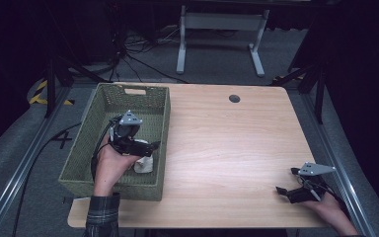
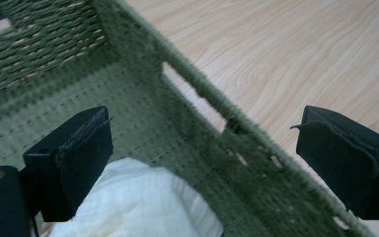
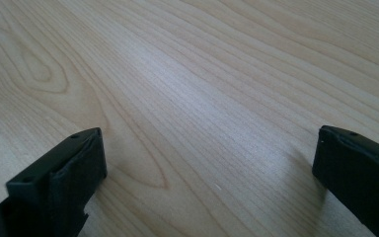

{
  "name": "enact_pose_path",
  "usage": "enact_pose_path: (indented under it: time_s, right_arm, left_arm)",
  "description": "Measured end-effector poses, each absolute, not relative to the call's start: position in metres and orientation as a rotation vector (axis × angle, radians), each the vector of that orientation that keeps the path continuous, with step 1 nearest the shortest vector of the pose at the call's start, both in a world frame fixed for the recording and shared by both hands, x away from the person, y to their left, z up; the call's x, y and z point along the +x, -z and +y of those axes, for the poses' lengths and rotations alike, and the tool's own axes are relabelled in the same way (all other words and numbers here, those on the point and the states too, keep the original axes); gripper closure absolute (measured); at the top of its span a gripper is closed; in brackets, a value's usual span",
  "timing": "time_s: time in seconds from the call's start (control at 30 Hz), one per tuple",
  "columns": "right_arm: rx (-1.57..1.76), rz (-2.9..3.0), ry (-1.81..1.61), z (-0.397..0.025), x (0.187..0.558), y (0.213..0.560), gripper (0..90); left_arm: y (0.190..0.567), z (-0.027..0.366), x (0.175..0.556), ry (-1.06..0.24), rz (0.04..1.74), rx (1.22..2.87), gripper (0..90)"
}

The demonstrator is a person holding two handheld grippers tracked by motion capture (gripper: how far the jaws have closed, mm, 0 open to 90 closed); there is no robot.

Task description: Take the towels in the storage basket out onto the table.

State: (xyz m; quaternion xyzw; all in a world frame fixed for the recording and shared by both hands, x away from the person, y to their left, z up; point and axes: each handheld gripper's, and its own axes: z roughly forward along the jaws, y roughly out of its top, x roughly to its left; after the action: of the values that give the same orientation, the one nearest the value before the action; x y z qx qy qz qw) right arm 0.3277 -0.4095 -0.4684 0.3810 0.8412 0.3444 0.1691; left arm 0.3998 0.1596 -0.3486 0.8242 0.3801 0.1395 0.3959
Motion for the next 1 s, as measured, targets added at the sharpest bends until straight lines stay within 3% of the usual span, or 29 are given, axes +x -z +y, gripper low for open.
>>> enact_pose_path:
  time_s: [1.0]
  right_arm:
    - [1.077,2.392,-0.98,-0.41,0.328,0.469,0.3]
  left_arm:
    - [0.393,0.202,0.418,-0.389,1.181,2.18,8.2]
